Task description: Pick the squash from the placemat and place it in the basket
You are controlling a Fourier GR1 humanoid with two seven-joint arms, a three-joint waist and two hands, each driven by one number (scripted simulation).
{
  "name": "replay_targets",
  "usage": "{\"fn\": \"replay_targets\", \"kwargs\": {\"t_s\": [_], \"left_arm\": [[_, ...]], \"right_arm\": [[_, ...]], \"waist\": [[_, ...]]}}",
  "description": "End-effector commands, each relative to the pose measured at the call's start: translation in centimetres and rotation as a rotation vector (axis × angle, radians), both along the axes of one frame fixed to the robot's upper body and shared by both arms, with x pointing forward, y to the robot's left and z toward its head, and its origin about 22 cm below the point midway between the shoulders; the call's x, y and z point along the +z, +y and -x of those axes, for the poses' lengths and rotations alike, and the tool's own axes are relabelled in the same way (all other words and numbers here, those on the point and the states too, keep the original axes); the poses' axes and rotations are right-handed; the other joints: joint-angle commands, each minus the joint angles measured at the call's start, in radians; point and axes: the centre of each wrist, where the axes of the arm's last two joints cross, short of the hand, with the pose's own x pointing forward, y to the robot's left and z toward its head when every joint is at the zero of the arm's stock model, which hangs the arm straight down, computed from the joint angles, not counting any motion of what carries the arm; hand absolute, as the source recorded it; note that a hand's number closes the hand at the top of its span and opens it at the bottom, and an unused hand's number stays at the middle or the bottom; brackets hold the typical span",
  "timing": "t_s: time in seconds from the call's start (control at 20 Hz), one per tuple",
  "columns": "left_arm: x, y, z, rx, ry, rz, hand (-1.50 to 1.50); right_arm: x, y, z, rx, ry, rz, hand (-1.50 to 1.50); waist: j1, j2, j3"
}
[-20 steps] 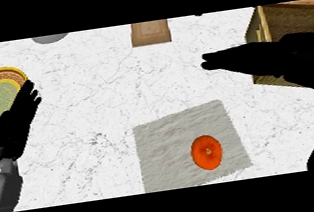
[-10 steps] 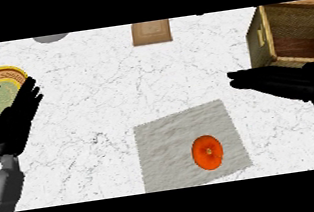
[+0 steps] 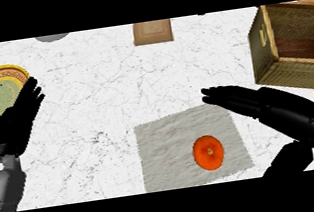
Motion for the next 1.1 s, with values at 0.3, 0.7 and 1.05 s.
{"fn": "replay_targets", "kwargs": {"t_s": [0.3, 0.7, 1.05], "left_arm": [[-0.3, 0.1, 0.5, -0.010, 0.010, -0.008, 0.00], [-1.2, -0.6, 0.6, -0.001, 0.006, 0.006, 0.00], [0.1, 0.5, 1.8, 0.008, 0.002, 0.000, 0.00]], "right_arm": [[-8.9, 4.5, 0.3, -0.002, 0.031, 0.011, -1.50], [-11.1, 4.9, -2.0, 0.019, 0.065, 0.142, -1.50], [-11.9, 4.5, -2.5, 0.014, 0.056, 0.106, -1.50]], "waist": [[-0.002, -0.001, -0.001], [-0.003, -0.001, -0.001], [-0.001, -0.002, -0.001]]}}
